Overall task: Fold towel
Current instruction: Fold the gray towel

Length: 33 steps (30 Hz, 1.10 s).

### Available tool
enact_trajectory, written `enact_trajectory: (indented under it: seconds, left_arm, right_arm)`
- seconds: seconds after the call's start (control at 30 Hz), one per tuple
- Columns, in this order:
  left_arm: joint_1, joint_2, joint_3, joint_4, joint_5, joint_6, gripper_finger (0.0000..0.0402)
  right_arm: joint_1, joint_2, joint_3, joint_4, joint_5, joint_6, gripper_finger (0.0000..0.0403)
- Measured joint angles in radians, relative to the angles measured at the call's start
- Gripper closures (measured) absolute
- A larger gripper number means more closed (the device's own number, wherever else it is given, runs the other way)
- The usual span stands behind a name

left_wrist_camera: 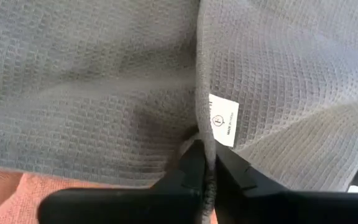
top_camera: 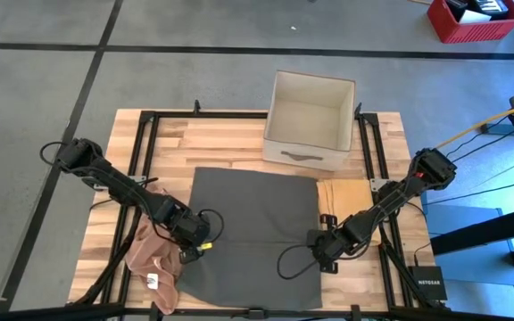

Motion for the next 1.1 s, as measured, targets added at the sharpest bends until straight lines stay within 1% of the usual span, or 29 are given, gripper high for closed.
enact_trajectory:
  seconds: [0.17,0.37,0.43,0.5,0.63,0.77,0.9,0.97,1.1]
  left_arm:
    - [-0.025,0.000,0.068,-0.136,-0.009,0.013,0.0398]
    - [-0.074,0.000,0.190,-0.326,-0.104,-0.004,0.0399]
    - [-0.090,0.000,0.240,-0.402,-0.166,-0.010,0.0399]
    - [-0.102,0.000,0.286,-0.477,-0.251,-0.023,0.0398]
    - [-0.101,-0.001,0.341,-0.596,-0.408,-0.037,0.0400]
    - [-0.075,-0.001,0.345,-0.653,-0.549,0.000,0.0397]
    - [-0.019,-0.001,0.318,-0.669,-0.634,0.069,0.0399]
    - [0.011,-0.001,0.306,-0.664,-0.669,0.095,0.0399]
    - [0.063,-0.001,0.265,-0.658,-0.703,0.136,0.0398]
  right_arm:
    - [0.001,0.000,0.109,-0.146,0.023,-0.010,0.0401]
    - [0.003,0.000,0.227,-0.295,0.071,-0.026,0.0402]
    - [0.017,0.000,0.260,-0.350,0.109,-0.026,0.0402]
    - [0.033,0.000,0.286,-0.423,0.159,-0.017,0.0402]
    - [0.055,0.000,0.316,-0.571,0.252,0.064,0.0402]
    - [0.059,0.000,0.317,-0.679,0.358,0.154,0.0402]
    - [0.040,0.000,0.294,-0.706,0.480,0.180,0.0402]
    - [0.017,0.000,0.279,-0.713,0.496,0.181,0.0402]
    - [-0.031,0.000,0.235,-0.713,0.538,0.189,0.0402]
